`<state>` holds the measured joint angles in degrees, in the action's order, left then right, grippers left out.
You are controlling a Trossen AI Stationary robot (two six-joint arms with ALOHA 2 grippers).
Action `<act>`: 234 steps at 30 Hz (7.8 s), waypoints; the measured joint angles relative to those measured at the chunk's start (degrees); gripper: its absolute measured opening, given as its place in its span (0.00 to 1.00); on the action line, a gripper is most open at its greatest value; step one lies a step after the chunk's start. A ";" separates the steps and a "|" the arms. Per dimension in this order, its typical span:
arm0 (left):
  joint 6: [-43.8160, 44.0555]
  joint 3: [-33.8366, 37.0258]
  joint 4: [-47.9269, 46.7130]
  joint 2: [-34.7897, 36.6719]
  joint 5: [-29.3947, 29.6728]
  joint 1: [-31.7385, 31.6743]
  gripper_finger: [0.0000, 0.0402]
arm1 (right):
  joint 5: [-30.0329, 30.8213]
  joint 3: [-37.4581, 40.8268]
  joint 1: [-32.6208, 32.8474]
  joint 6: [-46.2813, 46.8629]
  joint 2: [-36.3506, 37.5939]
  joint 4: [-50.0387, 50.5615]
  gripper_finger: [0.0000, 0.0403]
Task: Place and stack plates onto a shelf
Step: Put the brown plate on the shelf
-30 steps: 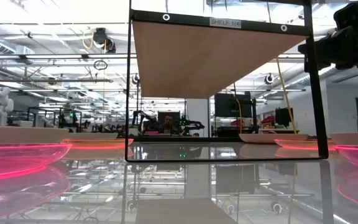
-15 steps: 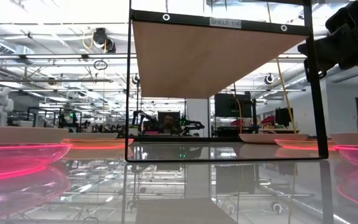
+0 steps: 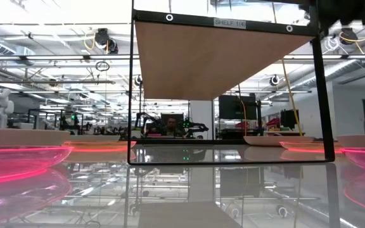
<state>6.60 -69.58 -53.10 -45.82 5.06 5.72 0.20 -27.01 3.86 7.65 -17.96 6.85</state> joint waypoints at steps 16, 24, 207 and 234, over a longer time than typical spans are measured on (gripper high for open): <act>1.55 0.02 -0.10 -0.54 0.04 0.00 0.01 | 11.77 -27.98 0.00 -2.11 -21.84 21.18 0.00; 1.78 0.04 -0.42 -2.53 0.02 1.42 0.01 | 11.89 -28.32 0.00 4.43 -25.78 27.68 0.00; 15.67 14.28 -14.45 -9.88 2.69 -7.56 0.02 | 15.97 -17.09 0.02 6.59 -28.72 29.83 0.00; 0.61 -11.95 -10.59 -22.37 9.90 -11.25 0.02 | 15.98 -17.09 0.02 6.19 -28.74 29.35 0.00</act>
<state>7.21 -81.53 -63.69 -68.20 14.96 -5.54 16.19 -44.10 3.88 13.85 -46.70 36.21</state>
